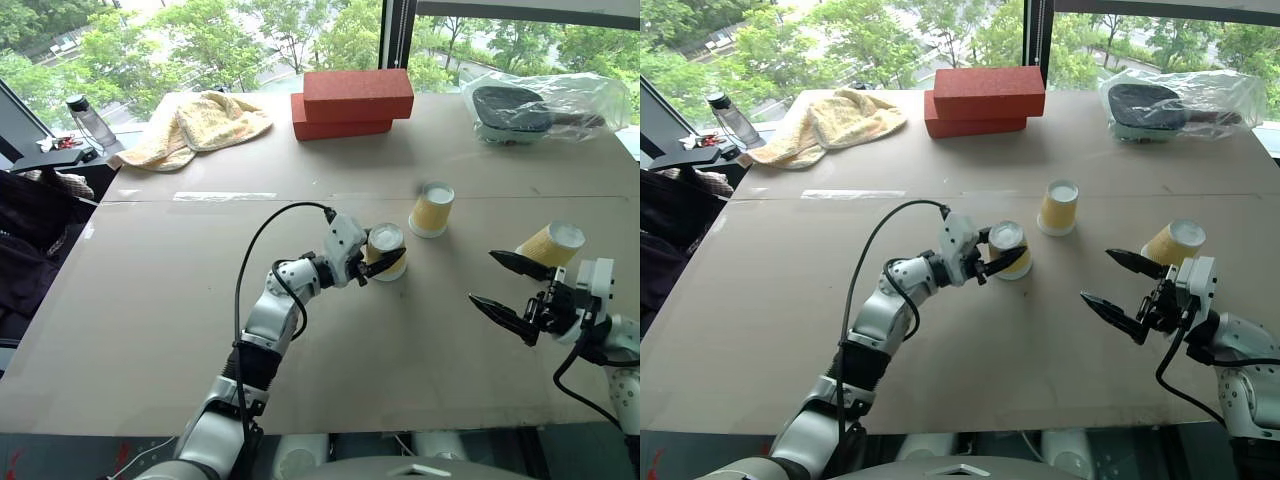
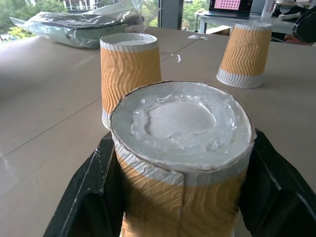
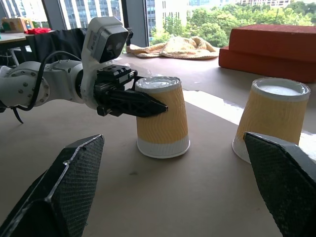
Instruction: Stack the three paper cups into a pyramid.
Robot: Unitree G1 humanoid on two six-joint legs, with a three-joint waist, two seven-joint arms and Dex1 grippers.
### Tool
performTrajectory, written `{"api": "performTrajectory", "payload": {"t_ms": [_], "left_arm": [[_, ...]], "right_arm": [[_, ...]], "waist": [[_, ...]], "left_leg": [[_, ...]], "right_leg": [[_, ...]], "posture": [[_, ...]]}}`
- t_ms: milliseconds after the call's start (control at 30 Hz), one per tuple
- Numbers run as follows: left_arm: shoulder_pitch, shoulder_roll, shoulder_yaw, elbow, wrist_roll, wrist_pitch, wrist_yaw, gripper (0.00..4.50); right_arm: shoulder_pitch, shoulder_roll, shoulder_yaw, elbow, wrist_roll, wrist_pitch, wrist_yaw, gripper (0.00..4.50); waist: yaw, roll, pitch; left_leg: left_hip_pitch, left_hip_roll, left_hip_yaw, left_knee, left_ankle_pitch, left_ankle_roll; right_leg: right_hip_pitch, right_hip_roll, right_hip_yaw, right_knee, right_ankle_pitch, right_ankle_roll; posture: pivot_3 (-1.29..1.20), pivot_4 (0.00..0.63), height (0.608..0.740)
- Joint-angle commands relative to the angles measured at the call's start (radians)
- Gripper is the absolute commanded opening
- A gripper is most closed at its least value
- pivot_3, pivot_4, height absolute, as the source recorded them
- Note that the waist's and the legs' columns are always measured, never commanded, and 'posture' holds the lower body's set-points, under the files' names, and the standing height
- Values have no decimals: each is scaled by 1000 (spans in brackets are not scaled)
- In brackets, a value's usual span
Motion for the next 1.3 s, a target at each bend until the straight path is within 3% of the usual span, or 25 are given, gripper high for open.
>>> {"api": "performTrajectory", "payload": {"t_ms": [33,200,300,433,567,733,900,1267,1300], "left_arm": [[24,43,-29,-53,25,1,-43,4429],[75,143,-21,-208,8,67,-91,4429],[102,193,23,-344,-28,197,-65,4429],[169,246,121,-537,-134,355,-26,4429],[228,295,226,-683,-228,476,23,4429],[263,406,406,-799,-367,599,29,4429],[231,483,512,-834,-476,675,42,4429],[191,532,511,-825,-536,701,86,4429],[190,535,501,-825,-530,697,83,4484]], "right_arm": [[-24,21,-2,-27,-21,-8,-75,4500],[-95,77,54,15,-111,13,-220,4500],[-178,132,87,88,-193,-11,-326,4500],[-379,195,154,333,-359,-102,-457,4500],[-545,253,172,543,-412,-187,-513,4500],[-707,299,165,753,-413,-246,-527,4500],[-766,329,165,841,-391,-285,-489,4500],[-826,350,159,921,-391,-329,-470,4500],[-827,350,159,924,-391,-330,-467,4239]], "waist": [[-1,0,0],[-9,0,0],[-9,0,0],[-21,0,1],[-28,-1,2],[-28,-1,4],[-29,-3,5],[-32,-3,6],[-32,-3,6]], "left_leg": [[0,0,0,0,0,0],[0,2,0,0,1,-2],[0,5,0,0,1,-3],[0,5,1,0,2,-4],[0,5,1,0,3,-4],[-1,7,0,-1,3,-5],[-1,6,0,-1,3,-5],[-1,6,1,-1,3,-5],[-1,6,1,-1,3,-5]], "right_leg": [[0,0,0,0,0,0],[-1,1,0,1,0,0],[0,1,0,1,0,0],[-1,1,1,1,0,0],[-1,0,2,1,0,0],[-2,0,2,1,0,0],[-2,0,2,1,0,0],[-2,0,3,1,0,0],[-2,0,3,1,0,0]], "posture": [[0,150,730],[0,150,730],[0,150,730],[0,150,730],[0,150,730],[0,150,730],[0,150,730],[0,150,730],[0,150,730]]}}
